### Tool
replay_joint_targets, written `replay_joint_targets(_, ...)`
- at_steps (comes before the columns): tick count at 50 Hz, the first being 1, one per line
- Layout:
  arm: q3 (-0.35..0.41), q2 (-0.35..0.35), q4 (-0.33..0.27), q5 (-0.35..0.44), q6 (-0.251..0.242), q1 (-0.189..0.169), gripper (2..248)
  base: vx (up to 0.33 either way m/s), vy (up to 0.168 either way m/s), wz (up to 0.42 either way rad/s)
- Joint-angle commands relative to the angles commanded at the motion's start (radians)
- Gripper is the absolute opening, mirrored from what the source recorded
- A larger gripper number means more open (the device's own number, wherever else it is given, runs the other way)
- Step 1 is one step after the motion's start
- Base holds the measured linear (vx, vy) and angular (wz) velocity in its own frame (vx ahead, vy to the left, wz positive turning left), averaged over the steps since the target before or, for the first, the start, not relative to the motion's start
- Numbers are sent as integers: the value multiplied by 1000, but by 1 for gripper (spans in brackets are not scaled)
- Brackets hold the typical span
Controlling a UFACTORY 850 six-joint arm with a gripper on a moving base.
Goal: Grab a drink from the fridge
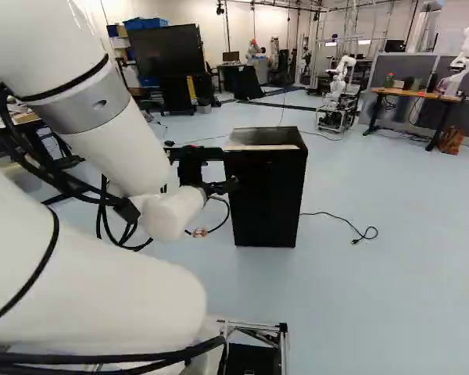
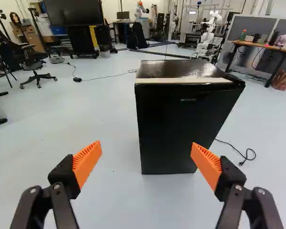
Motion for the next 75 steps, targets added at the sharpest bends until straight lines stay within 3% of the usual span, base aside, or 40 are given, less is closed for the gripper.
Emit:
replay_joint_targets(39,0,0,0,0,0,0,247,82,15,-23)
replay_joint_targets(75,0,0,0,0,0,0,247,65,91,-22)
